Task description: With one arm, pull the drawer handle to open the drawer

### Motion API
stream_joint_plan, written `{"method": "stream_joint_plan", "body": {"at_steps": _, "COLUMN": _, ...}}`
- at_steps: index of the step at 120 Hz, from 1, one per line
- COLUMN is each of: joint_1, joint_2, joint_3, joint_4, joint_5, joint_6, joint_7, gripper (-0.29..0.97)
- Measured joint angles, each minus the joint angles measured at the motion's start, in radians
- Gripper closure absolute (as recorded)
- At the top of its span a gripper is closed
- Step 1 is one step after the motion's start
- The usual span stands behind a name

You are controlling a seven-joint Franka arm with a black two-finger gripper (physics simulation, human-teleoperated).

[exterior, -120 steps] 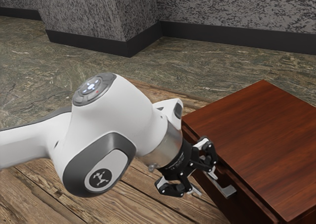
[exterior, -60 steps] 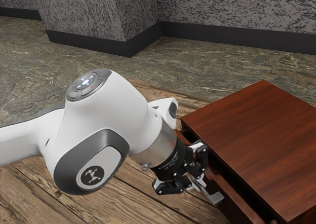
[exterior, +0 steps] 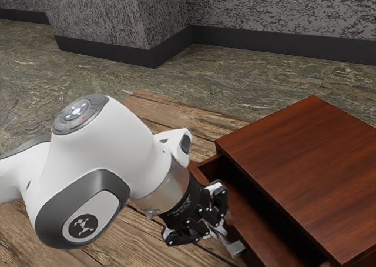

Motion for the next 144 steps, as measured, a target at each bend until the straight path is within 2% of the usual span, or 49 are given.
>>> {"method": "stream_joint_plan", "body": {"at_steps": 144, "joint_1": 0.000, "joint_2": -0.268, "joint_3": 0.023, "joint_4": -0.191, "joint_5": -0.054, "joint_6": -0.057, "joint_7": -0.004, "gripper": 0.79}}
